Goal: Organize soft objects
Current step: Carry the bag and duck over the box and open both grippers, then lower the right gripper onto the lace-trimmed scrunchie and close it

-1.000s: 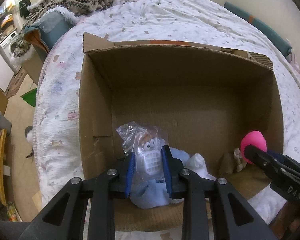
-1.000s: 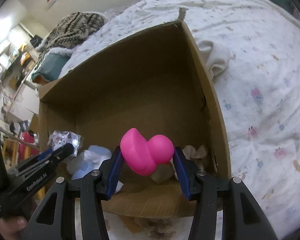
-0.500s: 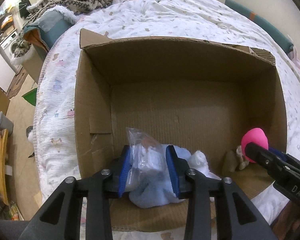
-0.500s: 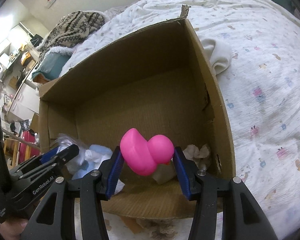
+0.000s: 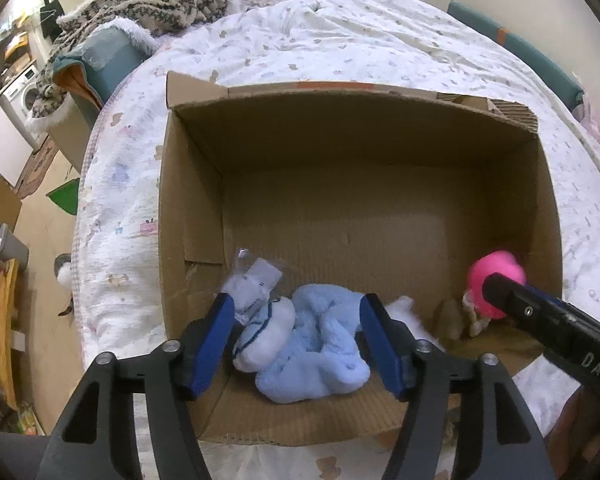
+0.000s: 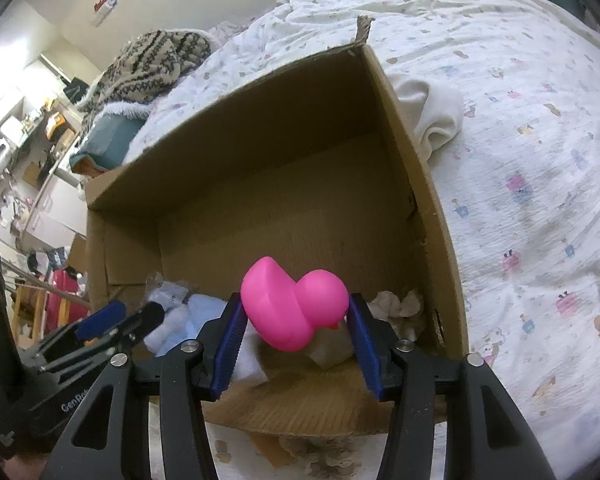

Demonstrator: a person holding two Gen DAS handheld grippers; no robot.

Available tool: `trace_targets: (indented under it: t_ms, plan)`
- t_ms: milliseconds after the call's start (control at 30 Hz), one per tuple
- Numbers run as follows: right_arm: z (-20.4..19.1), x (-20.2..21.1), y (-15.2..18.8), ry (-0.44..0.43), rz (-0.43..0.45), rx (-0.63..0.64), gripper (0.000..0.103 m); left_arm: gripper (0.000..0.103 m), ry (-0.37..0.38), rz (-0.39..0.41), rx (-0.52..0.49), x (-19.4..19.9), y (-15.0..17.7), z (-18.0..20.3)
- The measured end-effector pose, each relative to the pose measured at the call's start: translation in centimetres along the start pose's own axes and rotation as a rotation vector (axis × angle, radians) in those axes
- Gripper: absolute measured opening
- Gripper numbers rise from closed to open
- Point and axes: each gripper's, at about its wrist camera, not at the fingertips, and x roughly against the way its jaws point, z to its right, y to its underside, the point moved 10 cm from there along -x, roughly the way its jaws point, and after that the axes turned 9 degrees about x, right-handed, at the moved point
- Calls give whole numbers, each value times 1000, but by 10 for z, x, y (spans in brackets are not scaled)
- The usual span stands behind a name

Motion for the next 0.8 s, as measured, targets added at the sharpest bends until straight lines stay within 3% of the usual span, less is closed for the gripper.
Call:
trace_targets:
  t_ms: [267, 800]
  plan:
    - [3, 12, 0, -25, 24, -40, 79, 65, -2, 15, -3, 14, -1, -5]
    - [-1, 54, 28, 39, 60, -11, 79, 66, 38, 54, 69, 60, 36, -45]
